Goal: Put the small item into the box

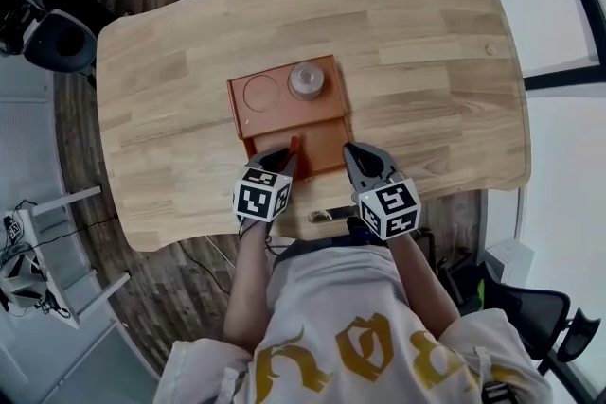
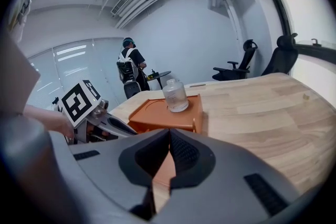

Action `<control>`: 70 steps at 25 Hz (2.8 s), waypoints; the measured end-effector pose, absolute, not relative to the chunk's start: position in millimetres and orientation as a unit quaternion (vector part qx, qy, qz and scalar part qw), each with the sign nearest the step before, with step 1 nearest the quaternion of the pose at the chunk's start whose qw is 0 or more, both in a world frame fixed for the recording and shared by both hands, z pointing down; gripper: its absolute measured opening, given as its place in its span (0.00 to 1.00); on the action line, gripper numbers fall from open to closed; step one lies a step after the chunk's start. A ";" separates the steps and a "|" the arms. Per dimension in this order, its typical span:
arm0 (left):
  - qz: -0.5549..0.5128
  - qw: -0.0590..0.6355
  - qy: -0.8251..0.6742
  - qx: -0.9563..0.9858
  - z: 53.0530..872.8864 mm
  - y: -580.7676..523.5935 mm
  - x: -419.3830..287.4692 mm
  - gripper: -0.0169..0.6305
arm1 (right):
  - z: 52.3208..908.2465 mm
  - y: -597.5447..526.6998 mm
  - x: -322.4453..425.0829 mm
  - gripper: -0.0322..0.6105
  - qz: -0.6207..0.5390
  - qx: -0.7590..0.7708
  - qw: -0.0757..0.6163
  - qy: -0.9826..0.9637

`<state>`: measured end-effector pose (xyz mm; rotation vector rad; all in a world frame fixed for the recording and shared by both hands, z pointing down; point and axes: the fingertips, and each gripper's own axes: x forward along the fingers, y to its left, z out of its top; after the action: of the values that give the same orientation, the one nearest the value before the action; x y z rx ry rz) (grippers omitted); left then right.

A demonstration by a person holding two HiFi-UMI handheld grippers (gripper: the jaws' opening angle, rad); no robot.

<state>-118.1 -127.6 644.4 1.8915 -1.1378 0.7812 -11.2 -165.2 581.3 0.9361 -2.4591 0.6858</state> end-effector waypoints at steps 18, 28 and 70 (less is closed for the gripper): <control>0.397 0.436 -0.407 0.697 686.6 -133.0 -107.5 0.12 | 587.4 -186.8 20.7 0.07 0.257 0.366 0.214 -0.869; 0.413 0.433 -0.401 0.694 692.5 -129.4 -107.7 0.12 | 582.9 -187.3 22.7 0.07 0.255 0.368 0.215 -0.868; 0.101 0.169 -0.581 0.790 473.6 -97.2 -144.4 0.04 | 475.5 -117.3 1.4 0.07 0.139 0.408 0.128 -0.893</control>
<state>-144.4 -97.2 473.6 2.2452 -1.6526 0.2860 1.4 -117.3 475.5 1.1867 -2.5974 0.4053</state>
